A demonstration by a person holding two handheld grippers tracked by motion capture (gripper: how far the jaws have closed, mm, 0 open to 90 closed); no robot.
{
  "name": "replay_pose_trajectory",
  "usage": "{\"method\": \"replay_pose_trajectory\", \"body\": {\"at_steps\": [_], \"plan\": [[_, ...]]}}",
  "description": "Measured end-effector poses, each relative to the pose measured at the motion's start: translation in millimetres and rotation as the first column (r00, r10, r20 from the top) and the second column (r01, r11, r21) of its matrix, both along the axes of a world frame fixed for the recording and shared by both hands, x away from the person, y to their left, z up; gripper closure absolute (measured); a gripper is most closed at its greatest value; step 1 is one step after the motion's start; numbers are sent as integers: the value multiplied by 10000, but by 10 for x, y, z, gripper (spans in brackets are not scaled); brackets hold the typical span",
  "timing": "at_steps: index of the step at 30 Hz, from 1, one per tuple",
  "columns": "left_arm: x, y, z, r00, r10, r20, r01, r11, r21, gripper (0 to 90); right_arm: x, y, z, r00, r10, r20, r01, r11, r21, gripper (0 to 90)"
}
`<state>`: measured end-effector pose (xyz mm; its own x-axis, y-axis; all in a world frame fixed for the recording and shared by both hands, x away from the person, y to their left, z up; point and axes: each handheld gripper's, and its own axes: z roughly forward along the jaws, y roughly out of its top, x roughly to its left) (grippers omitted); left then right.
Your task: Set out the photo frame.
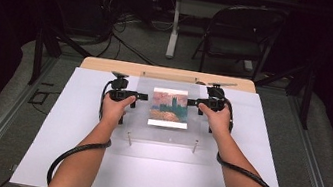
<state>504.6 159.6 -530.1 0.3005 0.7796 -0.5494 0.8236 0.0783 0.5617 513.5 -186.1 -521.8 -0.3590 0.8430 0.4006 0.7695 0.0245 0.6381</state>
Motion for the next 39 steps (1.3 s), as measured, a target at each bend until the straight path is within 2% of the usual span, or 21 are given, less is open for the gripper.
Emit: {"method": "replay_pose_trajectory", "body": {"at_steps": [7, 13, 18, 27, 28, 29, 31, 35, 39], "plan": [[-82, 14, 142, 9994, -33, 357, 34, 10000, -26, 433, -107, -1, 133, 9982, 174, 582, -160, 9996, -243, 362], [-184, 20, 289, 9964, -273, 800, 263, 9996, 135, 445, -225, 0, 260, 9932, 356, 1104, -300, 9982, -524, 366], [-231, 24, 345, 9943, -377, 996, 359, 9992, 199, 465, -332, -15, 363, 9885, 507, 1426, -403, 9964, -747, 386], [-449, 65, 550, 9839, -709, 1638, 663, 9972, 331, 511, -569, -36, 543, 9753, 692, 2099, -473, 9931, -1075, 427], [-495, 77, 584, 9811, -779, 1771, 731, 9968, 337, 517, -621, -33, 578, 9710, 725, 2280, -472, 9923, -1145, 435], [-495, 77, 584, 9811, -779, 1771, 731, 9968, 337, 523, -648, -32, 596, 9680, 780, 2386, -501, 9914, -1208, 438], [-573, 89, 638, 9766, -881, 1961, 814, 9958, 421, 530, -704, -33, 635, 9649, 866, 2480, -547, 9896, -1328, 448], [-647, 91, 694, 9722, -985, 2123, 885, 9945, 559, 541, -810, -43, 703, 9574, 956, 2725, -560, 9871, -1497, 469], [-725, 87, 750, 9693, -1021, 2238, 891, 9937, 674, 552, -885, -58, 759, 9551, 1015, 2784, -595, 9861, -1551, 500]]}}
